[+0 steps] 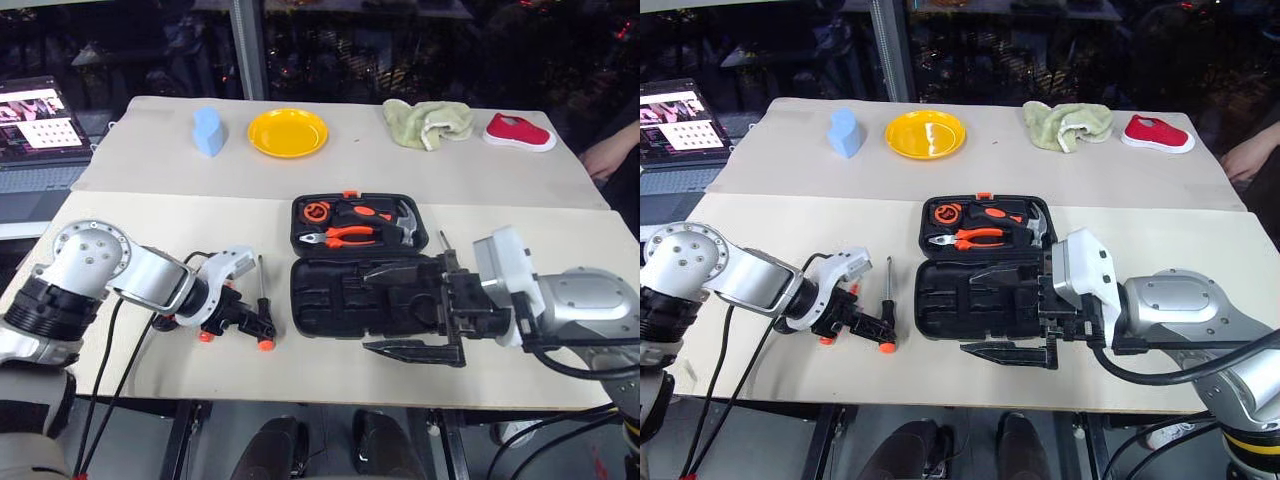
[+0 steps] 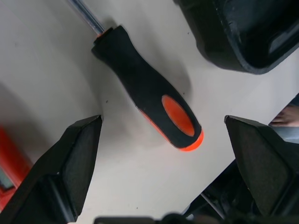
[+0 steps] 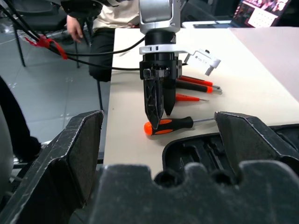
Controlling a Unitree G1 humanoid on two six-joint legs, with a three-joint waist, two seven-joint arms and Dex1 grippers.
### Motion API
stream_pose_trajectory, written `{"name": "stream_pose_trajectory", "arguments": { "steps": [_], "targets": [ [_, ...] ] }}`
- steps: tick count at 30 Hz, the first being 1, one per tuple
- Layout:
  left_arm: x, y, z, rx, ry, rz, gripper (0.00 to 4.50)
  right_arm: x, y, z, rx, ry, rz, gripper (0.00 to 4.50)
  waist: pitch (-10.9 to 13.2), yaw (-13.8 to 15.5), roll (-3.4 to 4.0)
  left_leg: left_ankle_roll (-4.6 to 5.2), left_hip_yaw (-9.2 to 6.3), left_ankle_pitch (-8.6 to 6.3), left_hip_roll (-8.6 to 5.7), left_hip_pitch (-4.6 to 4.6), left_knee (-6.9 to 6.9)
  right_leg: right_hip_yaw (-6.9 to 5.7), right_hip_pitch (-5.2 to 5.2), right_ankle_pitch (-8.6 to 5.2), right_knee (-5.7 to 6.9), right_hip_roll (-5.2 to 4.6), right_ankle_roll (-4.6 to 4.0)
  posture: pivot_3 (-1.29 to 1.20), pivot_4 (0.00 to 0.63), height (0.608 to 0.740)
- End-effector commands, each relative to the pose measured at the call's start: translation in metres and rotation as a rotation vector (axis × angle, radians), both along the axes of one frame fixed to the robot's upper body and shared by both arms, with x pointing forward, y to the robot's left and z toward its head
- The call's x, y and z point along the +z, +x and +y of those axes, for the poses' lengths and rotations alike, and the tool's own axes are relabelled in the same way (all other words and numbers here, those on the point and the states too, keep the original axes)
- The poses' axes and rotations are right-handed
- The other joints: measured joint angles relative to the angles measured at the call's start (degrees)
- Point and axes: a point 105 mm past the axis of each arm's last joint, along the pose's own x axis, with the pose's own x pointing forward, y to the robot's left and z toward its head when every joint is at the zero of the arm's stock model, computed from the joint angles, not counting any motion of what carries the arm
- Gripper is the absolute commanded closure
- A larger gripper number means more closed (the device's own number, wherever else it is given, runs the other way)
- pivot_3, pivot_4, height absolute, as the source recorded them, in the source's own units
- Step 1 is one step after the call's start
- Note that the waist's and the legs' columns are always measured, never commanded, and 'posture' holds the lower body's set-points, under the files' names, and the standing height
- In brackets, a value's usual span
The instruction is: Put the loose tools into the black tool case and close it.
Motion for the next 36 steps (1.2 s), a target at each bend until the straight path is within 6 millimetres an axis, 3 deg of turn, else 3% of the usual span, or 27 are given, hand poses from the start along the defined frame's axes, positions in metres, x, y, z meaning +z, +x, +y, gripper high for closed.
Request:
{"name": "stream_pose_trajectory", "arguments": {
  "steps": [1, 6, 10, 17, 21, 25, 33, 36],
  "targets": [
    [-0.007, 0.001, -0.006, 0.010, 0.002, 0.031, 0.00, 0.006, -0.004, 0.006, -0.005, 0.023, -0.031, 0.06, -0.01, 0.02, 0.01, -0.01, 0.00, 0.01, 0.00, 0.04, -0.01, 0.00, 0.01, 0.00, 0.03, 0.02, 0.00, 0.00, 0.150, 0.740],
    [-0.018, 0.003, -0.011, 0.009, 0.016, 0.072, 0.00, 0.006, -0.009, 0.008, -0.016, 0.038, -0.024, 0.06, -0.12, 0.69, 0.10, -0.01, -0.02, 0.01, -0.03, 0.34, -0.01, -0.03, 0.11, -0.01, -0.02, 0.05, 0.00, 0.00, 0.150, 0.740],
    [-0.021, 0.006, -0.019, 0.002, 0.012, 0.098, 1.00, 0.009, -0.009, 0.007, -0.038, 0.052, -0.025, 0.00, -0.16, 1.38, 0.11, -0.01, -0.02, 0.00, -0.06, 0.71, -0.02, -0.02, 0.70, -0.03, -0.10, 0.02, 0.05, 0.00, 0.150, 0.740],
    [-0.026, 0.008, -0.020, 0.000, 0.030, 0.118, 3.46, 0.013, -0.011, 0.007, -0.059, 0.071, -0.020, 0.00, -0.19, 1.61, 0.07, -0.01, -0.07, 0.00, -0.08, 0.75, -0.06, -0.03, 0.79, -0.05, -0.12, 0.02, 0.07, 0.00, 0.150, 0.740],
    [-0.029, 0.008, -0.016, 0.015, 0.040, 0.120, 3.58, 0.014, -0.011, 0.005, -0.071, 0.082, -0.014, 0.00, -0.20, 1.58, 0.08, -0.01, -0.09, 0.00, -0.08, 0.72, -0.12, 0.00, 0.75, -0.05, -0.14, 0.01, 0.07, 0.00, 0.150, 0.740],
    [-0.029, 0.021, -0.005, 0.087, 0.078, 0.060, 3.61, 0.013, -0.004, -0.005, -0.136, 0.088, 0.001, 0.00, -0.20, 1.66, 0.07, -0.01, -0.09, 0.00, -0.07, 0.73, -0.12, -0.01, 0.79, -0.05, -0.16, 0.01, 0.07, 0.00, 0.150, 0.740],
    [0.008, 0.043, -0.009, 0.107, 0.037, -0.145, 3.62, 0.007, -0.005, -0.038, -0.268, 0.055, 0.032, 0.00, -0.19, 1.71, 0.04, -0.15, -0.14, 0.09, -0.04, 0.73, -0.08, 0.00, 0.86, -0.06, -0.13, -0.17, 0.09, 0.00, 0.150, 0.740],
    [0.028, 0.048, 0.001, 0.115, 0.037, -0.240, 3.62, 0.006, -0.006, -0.048, -0.317, 0.060, 0.043, 0.00, -0.14, 1.62, -0.03, -0.22, -0.14, 0.13, 0.03, 0.69, -0.08, 0.00, 0.84, -0.19, -0.12, -0.14, 0.30, 0.00, 0.150, 0.740]
  ]
}}
